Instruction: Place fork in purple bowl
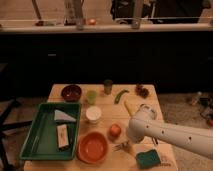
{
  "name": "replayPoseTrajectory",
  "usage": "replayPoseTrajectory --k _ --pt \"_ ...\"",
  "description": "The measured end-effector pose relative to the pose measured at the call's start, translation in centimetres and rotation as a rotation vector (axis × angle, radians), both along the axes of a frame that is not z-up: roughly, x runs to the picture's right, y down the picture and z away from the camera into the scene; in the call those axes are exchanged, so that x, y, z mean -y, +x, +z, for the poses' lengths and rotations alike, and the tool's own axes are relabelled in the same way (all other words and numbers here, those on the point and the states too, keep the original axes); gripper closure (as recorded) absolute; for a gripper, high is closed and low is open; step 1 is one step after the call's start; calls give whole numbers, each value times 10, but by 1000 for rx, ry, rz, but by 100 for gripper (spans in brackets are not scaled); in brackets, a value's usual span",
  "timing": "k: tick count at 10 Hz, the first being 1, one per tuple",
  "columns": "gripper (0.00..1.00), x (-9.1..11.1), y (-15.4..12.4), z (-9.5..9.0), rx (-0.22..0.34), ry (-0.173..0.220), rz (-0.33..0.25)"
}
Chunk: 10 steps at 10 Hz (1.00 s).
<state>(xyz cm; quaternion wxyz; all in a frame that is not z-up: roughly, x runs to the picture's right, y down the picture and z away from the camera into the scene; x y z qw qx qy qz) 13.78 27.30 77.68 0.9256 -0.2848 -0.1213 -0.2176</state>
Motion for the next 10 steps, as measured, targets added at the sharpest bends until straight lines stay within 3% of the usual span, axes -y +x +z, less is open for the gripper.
replayPoseTrajectory --k 5,10 --pt "100 26 -20 -26 52 62 1" --pt "100 75 -89 -79 134 164 -51"
